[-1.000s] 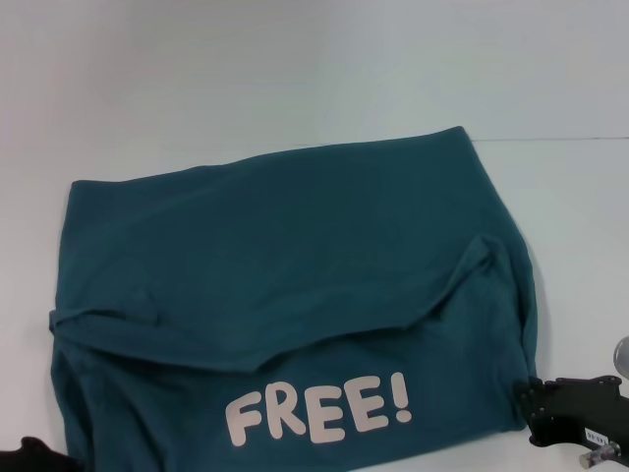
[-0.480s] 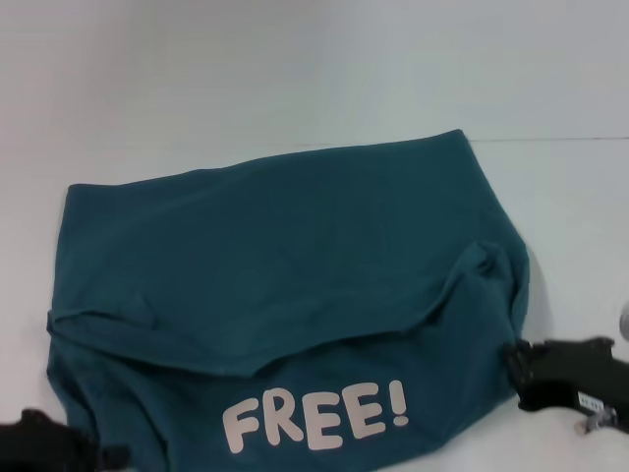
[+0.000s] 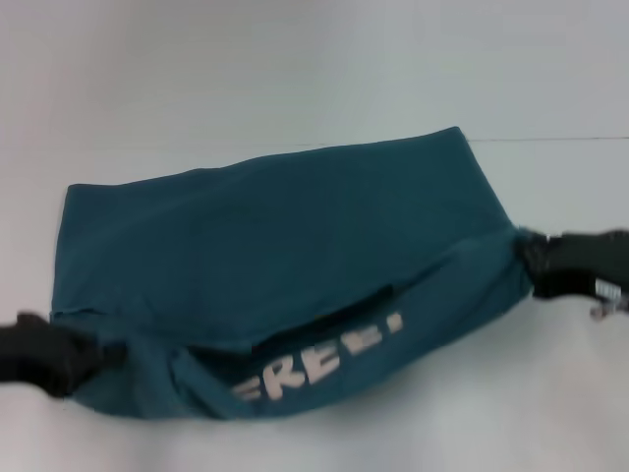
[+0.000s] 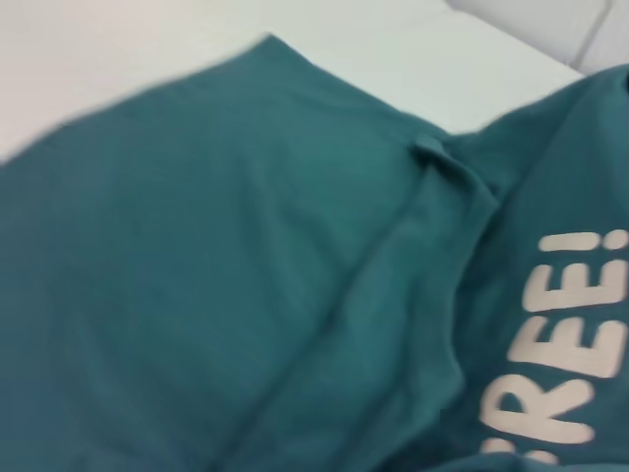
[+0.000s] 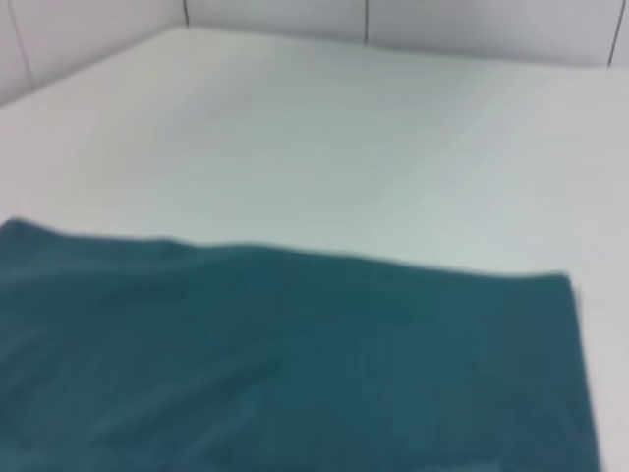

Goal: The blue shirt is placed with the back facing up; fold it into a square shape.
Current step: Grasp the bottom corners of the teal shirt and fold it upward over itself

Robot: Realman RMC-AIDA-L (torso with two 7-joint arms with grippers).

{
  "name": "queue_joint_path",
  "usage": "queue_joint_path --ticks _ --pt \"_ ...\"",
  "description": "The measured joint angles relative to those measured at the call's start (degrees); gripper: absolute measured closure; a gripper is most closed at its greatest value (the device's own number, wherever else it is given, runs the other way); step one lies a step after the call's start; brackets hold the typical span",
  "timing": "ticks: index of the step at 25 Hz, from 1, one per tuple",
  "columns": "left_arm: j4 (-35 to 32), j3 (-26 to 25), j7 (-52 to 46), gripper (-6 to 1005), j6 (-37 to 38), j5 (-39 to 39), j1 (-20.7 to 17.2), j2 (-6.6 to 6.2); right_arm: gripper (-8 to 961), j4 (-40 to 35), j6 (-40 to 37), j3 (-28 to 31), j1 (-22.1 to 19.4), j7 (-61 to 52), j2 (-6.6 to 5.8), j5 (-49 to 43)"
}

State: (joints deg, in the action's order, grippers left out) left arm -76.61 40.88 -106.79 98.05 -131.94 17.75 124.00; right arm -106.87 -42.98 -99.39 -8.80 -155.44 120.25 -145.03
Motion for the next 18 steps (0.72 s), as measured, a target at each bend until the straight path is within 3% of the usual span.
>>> queue_joint_path --ticks 3,8,18 --pt "0.87 -0.89 0.00 992 -3.02 -0.11 1.89 -0.41 810 0.77 -1.28 2.47 3.80 -1.01 -0.03 -0.06" --pt "5.59 -1.79 0.00 991 -9.56 0.08 5.68 -2.46 802 5.28 -2.79 6.73 11.75 -2.33 0.00 -0.06" --pt "13.75 -3.40 0.55 989 -21.27 0.25 12.38 -5.78 786 24.05 -2.82 19.04 32.33 -0.42 -0.25 -0.13"
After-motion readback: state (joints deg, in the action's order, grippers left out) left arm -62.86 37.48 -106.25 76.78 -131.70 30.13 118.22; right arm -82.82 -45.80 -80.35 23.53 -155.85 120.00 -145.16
